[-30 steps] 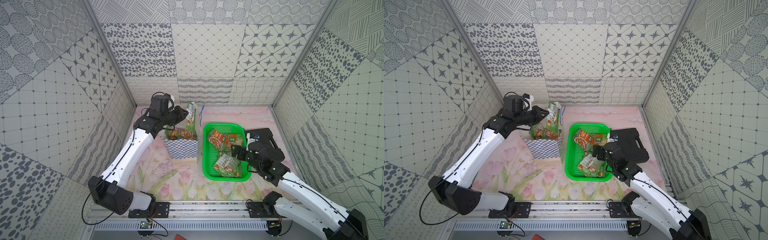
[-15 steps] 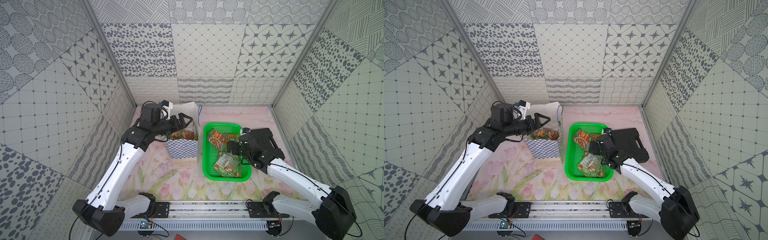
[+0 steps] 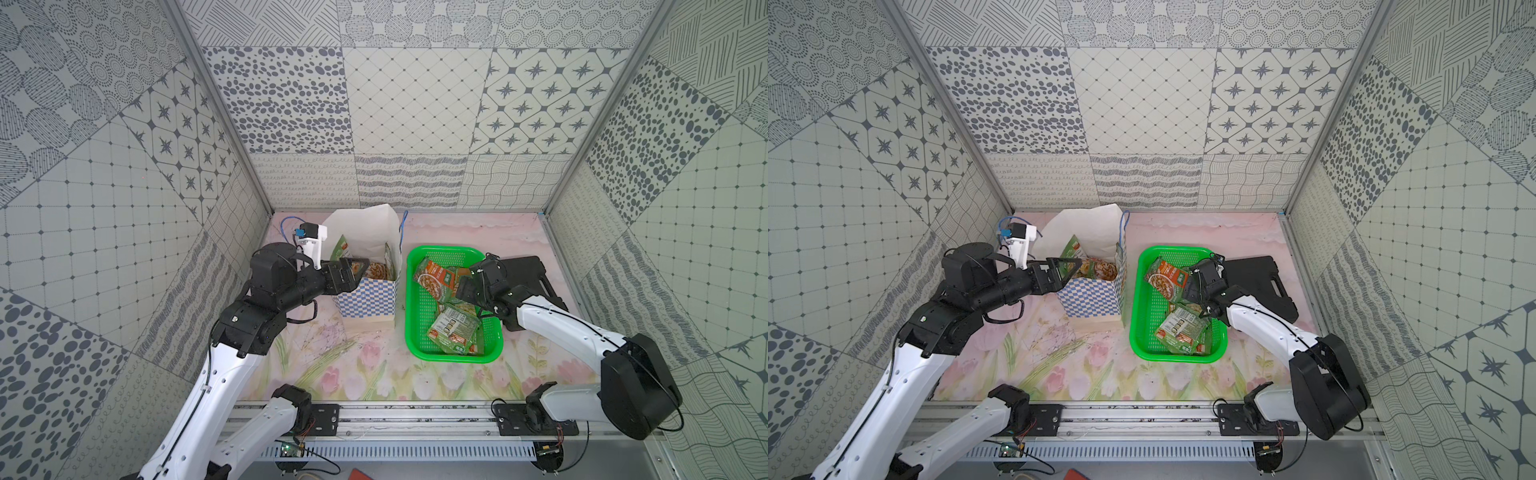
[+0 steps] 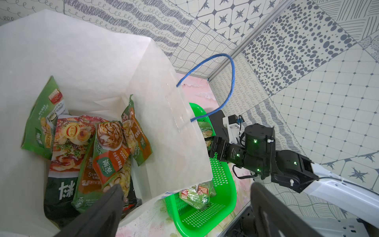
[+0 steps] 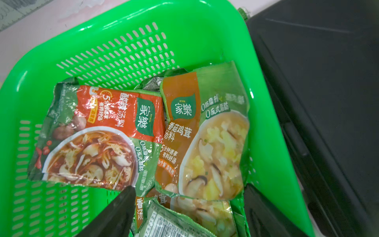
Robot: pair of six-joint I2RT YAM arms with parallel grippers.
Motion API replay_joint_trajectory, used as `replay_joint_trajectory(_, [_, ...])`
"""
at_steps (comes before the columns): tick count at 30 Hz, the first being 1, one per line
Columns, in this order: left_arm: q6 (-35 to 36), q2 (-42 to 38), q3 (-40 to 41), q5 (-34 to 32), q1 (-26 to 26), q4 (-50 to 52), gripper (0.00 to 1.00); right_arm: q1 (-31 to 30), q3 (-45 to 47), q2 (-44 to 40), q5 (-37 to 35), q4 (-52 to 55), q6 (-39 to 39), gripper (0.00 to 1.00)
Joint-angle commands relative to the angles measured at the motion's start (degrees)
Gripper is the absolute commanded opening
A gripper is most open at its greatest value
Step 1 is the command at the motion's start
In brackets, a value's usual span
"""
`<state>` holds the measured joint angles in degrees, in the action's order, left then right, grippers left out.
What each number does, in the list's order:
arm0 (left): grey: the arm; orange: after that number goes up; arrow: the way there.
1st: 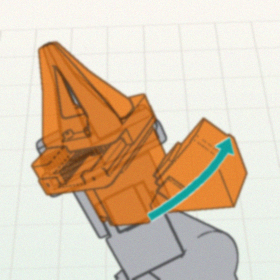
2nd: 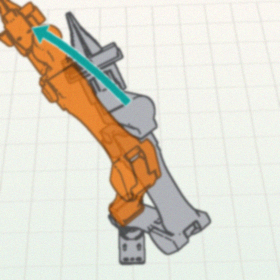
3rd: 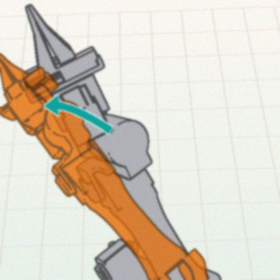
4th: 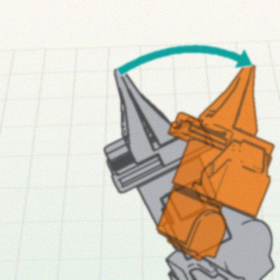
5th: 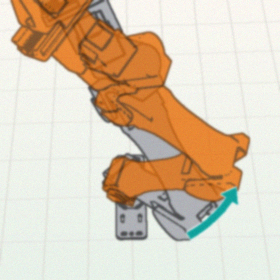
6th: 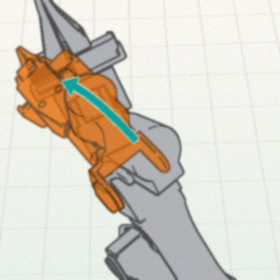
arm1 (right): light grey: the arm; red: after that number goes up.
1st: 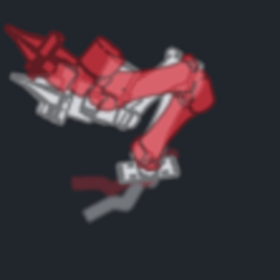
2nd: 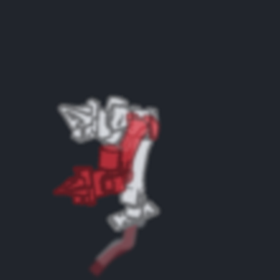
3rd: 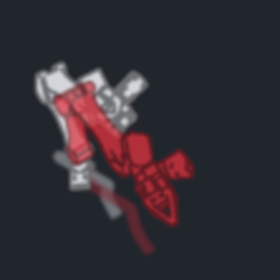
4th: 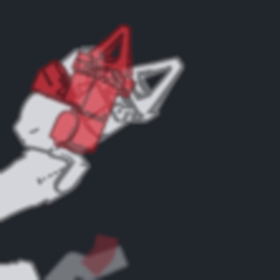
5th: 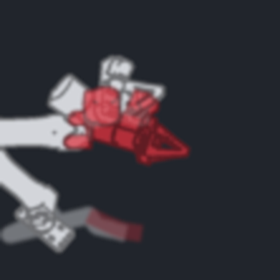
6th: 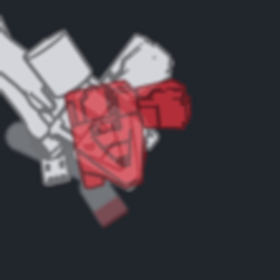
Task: Place the condiment packets inside the bag
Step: Pick up the condiment packet from the storage box.
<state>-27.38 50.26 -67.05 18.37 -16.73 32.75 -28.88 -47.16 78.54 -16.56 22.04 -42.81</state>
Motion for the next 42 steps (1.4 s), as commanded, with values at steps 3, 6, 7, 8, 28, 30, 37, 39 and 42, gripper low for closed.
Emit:
replay_joint_trajectory(3, [4.1, -1.4, 0.7, -3.0, 0.5, -4.2, 0.99, 0.0, -1.8, 3.4, -4.4, -1.0, -4.0, 0.72])
replay_joint_trajectory(6, [4.0, -1.4, 0.6, -2.6, 0.5, -4.1, 0.99, 0.0, -2.1, 3.7, -5.2, -3.4, -2.8, 0.62])
replay_joint_trajectory(7, [4.0, -1.5, 0.7, -2.8, 0.5, -4.0, 0.99, 0.0, -2.3, 3.6, -5.8, -3.7, -2.4, 0.60])
replay_joint_trajectory(8, [4.2, -1.7, 0.8, -3.0, 0.5, -4.0, 0.99, 0.0, -2.5, 3.5, -6.6, -4.1, -1.9, 0.59])
replay_joint_trajectory(28, [4.5, -1.4, 1.0, -3.3, 0.5, -4.2, 0.99, 4.0, -4.9, 8.7, 2.6, -16.0, 10.7, 0.42])
replay_joint_trajectory(30, [4.5, -1.4, 1.1, -3.3, 0.5, -4.2, 0.99, 4.5, -5.4, 8.6, 3.2, -13.6, 9.7, 0.44])
replay_joint_trajectory(37, [4.3, -1.1, 1.0, -2.7, 0.5, -4.3, 0.99, 0.2, -3.2, 3.4, -3.5, -4.9, 4.5, 0.71])
replay_joint_trajectory(39, [4.2, -1.1, 1.0, -2.4, 0.5, -4.3, 0.99, -0.5, -2.3, 2.4, -3.5, -3.9, 2.0, 0.77])
replay_joint_trajectory(42, [4.1, -1.1, 1.0, -2.1, 0.5, -4.3, 0.99, -0.5, -0.4, 2.4, -4.2, -2.9, -4.4, 0.81])
